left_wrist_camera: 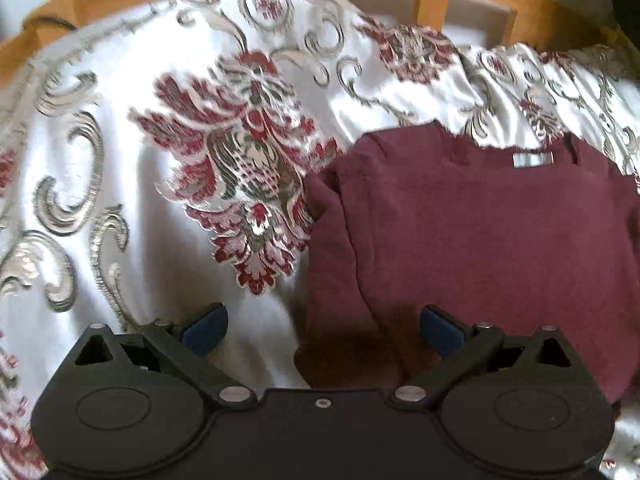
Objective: Fold small clothes
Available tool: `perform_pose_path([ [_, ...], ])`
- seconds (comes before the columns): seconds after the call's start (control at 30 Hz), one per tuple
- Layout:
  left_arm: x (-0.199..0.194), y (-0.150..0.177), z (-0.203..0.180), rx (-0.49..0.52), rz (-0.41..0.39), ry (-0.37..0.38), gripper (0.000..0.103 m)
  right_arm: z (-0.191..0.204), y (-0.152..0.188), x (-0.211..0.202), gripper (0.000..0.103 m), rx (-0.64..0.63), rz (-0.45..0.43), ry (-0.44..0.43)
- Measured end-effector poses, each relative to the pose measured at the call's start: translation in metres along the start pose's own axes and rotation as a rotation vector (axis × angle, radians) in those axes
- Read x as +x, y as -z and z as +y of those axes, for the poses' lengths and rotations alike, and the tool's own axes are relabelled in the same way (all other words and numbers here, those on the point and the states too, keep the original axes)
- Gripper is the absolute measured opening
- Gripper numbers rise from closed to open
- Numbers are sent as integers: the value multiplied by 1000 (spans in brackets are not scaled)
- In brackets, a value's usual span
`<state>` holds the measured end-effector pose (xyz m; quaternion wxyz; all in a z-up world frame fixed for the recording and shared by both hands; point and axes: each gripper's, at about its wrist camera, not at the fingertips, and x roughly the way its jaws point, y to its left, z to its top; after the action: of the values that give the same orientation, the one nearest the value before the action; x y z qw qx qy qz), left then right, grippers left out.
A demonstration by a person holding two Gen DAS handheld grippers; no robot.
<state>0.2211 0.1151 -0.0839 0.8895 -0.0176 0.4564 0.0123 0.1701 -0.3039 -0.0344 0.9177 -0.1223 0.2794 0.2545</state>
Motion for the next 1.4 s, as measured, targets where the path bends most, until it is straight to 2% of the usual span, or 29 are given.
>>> perform_pose_path([
  [0.1, 5, -1, 8, -51, 40, 83, 100, 7, 0, 10, 103, 45, 25, 9],
  [0.23, 9, 1, 12, -137, 63, 192, 93, 21, 0, 23, 103, -15, 10, -26],
  [0.3, 12, 2, 12, -152, 62, 187, 88, 31, 5, 31, 103, -83, 26, -40],
  [0.33, 13, 2, 13, -166, 67, 165, 80, 34, 7, 35, 103, -102, 43, -46],
  [0.4, 14, 5, 16, -209, 65, 133, 74, 35, 11, 42, 103, -102, 73, -68],
  [0.53, 12, 7, 21, -263, 55, 146, 59, 28, 14, 50, 103, -48, 121, -99],
  [0.6, 12, 6, 21, -279, 55, 164, 48, 28, 15, 52, 103, -42, 138, -105],
  [0.7, 9, 7, 18, -278, 41, 168, 38, 29, 16, 53, 103, -50, 146, -98],
  [0.8, -1, 7, 16, -280, -14, 179, 23, 30, 14, 53, 103, -58, 149, -94],
  [1.03, -31, 6, -2, -223, -166, 224, 18, 27, 10, 53, 103, -24, 179, -99],
  [1.2, -47, -12, -29, -192, -174, 252, 17, 13, -3, 44, 103, 7, 191, -92],
  [1.3, -60, -27, -63, -151, -185, 282, 16, -7, -13, 32, 103, 48, 167, -39],
  [1.4, -69, -42, -105, -78, -189, 320, 15, -42, -22, 19, 103, 146, 147, 5],
])
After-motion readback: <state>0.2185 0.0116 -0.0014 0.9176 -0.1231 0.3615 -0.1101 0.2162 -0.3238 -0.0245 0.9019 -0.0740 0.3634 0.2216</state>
